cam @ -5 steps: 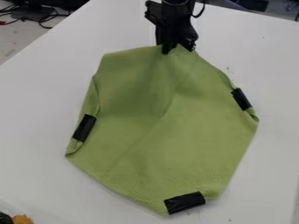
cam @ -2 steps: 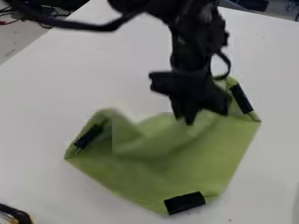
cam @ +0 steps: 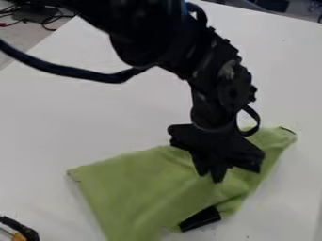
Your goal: Fold the cloth from top left to bottom right
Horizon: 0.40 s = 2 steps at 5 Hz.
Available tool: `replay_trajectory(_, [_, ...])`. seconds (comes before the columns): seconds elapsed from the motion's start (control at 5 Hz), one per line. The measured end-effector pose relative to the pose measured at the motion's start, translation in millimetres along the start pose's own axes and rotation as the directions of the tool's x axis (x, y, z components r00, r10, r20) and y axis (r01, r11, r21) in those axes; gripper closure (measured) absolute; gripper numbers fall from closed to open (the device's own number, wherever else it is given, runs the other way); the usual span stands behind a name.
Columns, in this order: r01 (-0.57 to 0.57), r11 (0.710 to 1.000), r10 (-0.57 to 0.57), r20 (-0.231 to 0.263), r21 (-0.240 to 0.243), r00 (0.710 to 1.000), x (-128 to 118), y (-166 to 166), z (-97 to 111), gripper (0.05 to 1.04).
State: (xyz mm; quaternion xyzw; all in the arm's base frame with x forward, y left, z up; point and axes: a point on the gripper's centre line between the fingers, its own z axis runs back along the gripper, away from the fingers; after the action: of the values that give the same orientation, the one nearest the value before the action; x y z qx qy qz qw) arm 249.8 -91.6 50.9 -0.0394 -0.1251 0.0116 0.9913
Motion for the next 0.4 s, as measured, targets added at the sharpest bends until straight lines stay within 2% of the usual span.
replay_trajectory(0.4, [0.134, 0.991, -0.132, -0.06, 0.021, 0.989, 10.8, 6.7, 8.2, 0.238])
